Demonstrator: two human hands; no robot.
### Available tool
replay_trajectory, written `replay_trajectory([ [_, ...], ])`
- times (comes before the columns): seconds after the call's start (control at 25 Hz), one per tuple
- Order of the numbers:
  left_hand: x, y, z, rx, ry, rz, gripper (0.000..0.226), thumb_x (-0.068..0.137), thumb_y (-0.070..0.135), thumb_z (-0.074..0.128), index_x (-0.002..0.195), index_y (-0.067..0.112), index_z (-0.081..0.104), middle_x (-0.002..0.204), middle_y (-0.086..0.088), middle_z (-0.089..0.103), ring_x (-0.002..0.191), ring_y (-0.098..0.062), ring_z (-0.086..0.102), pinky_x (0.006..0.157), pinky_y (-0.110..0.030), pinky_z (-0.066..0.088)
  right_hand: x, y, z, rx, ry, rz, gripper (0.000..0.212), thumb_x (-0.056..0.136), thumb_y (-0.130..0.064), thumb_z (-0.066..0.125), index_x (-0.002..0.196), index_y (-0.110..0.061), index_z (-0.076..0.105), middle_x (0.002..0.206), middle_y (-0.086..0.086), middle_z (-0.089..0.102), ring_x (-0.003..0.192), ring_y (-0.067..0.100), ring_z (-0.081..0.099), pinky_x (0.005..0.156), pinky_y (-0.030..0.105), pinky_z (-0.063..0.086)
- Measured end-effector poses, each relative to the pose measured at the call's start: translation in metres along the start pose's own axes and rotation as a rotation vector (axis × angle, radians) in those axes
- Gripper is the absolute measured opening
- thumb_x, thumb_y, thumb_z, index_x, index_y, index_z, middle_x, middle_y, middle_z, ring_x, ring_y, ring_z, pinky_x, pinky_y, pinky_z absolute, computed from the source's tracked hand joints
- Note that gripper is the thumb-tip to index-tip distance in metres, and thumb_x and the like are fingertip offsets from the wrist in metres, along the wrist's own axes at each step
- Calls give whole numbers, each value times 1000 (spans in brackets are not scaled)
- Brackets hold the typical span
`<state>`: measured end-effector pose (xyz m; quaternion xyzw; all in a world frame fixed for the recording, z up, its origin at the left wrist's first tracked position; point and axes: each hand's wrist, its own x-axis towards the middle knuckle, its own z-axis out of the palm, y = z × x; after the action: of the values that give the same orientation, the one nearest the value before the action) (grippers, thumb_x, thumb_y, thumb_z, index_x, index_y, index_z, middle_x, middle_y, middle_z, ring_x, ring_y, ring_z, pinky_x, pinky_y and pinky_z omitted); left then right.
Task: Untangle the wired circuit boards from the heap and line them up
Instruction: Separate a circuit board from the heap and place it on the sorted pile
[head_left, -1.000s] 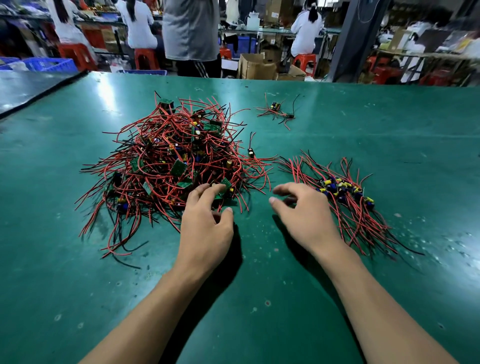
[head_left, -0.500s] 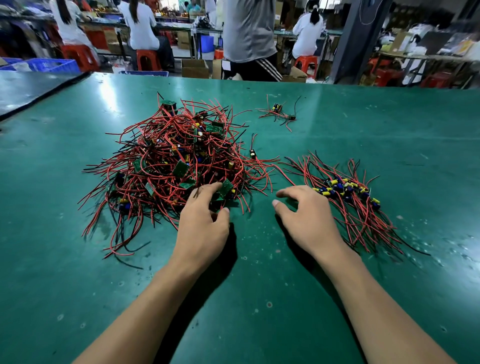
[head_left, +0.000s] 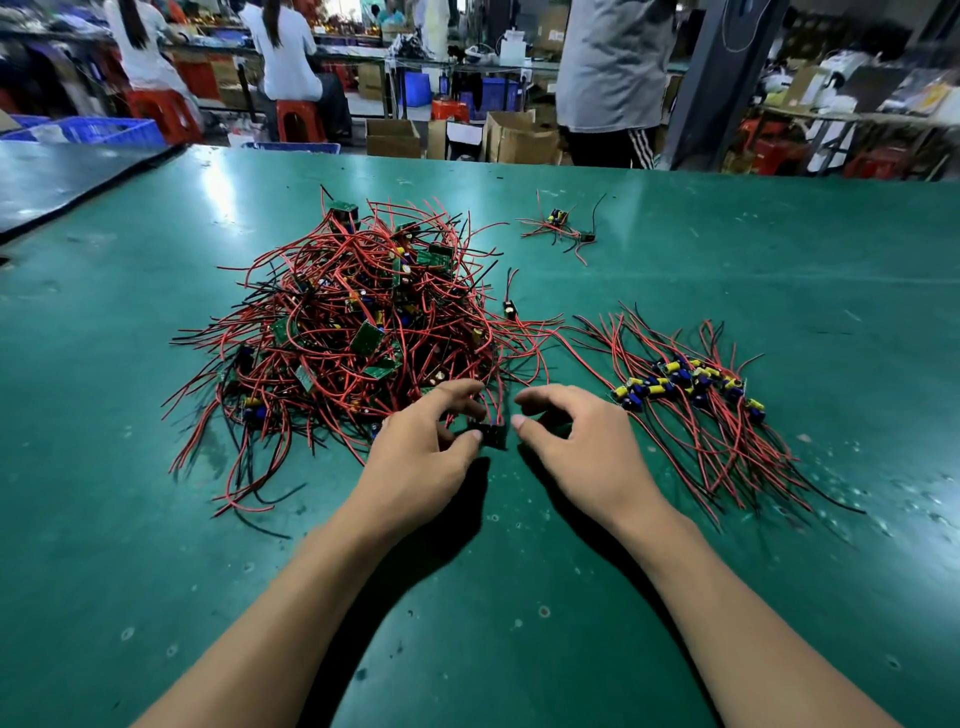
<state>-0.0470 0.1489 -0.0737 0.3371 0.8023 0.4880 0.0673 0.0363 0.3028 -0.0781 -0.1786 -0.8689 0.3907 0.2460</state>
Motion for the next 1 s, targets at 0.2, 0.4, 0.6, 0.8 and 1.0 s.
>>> replay_trajectory([
  [0.2, -3, 0, 2, 11, 40, 56, 39, 81, 5, 73, 117, 21, 67, 97, 13, 67, 76, 3, 59, 82, -23, 52, 0, -10, -1, 254, -206, 168, 39, 85, -12, 77, 118, -27, 64, 95, -4, 75, 77, 9, 66, 81, 21, 54],
  [0.4, -12, 9, 16, -66, 113, 193, 30, 77, 11, 80, 103, 21, 68, 88, 11, 69, 64, 0, 59, 64, -19, 49, 1, -15, -13, 617, -277, 295, 20, 89, -2, 70, 108, -9, 68, 70, -5, 71, 55, 2, 61, 49, 12, 44],
  [0.6, -17, 13, 23, -120, 232, 165, 21, 80, 12, 78, 85, 20, 59, 73, 3, 62, 59, -18, 60, 59, -32, 50, 11, -10, -31, 980, -80, 396, 13, 84, -12, 68, 97, -15, 71, 75, -2, 67, 56, 6, 57, 47, 16, 44],
  [0.8, -18, 23, 24, -508, -13, -106, 19, 97, 19, 59, 84, 7, 61, 62, -6, 67, 44, -16, 59, 44, -23, 47, 9, -12, -42, 1336, -274, 312, 20, 80, -21, 69, 99, -18, 75, 78, -6, 64, 59, 8, 53, 54, 19, 43],
  [1.0, -16, 29, 19, -974, -173, -440, 43, 94, 43, 55, 98, 1, 65, 68, -22, 64, 45, -26, 62, 43, -26, 52, 0, -20, -23, 1066, -398, 257, 12, 76, -8, 71, 84, -15, 77, 80, 7, 73, 69, 13, 69, 64, 23, 56],
])
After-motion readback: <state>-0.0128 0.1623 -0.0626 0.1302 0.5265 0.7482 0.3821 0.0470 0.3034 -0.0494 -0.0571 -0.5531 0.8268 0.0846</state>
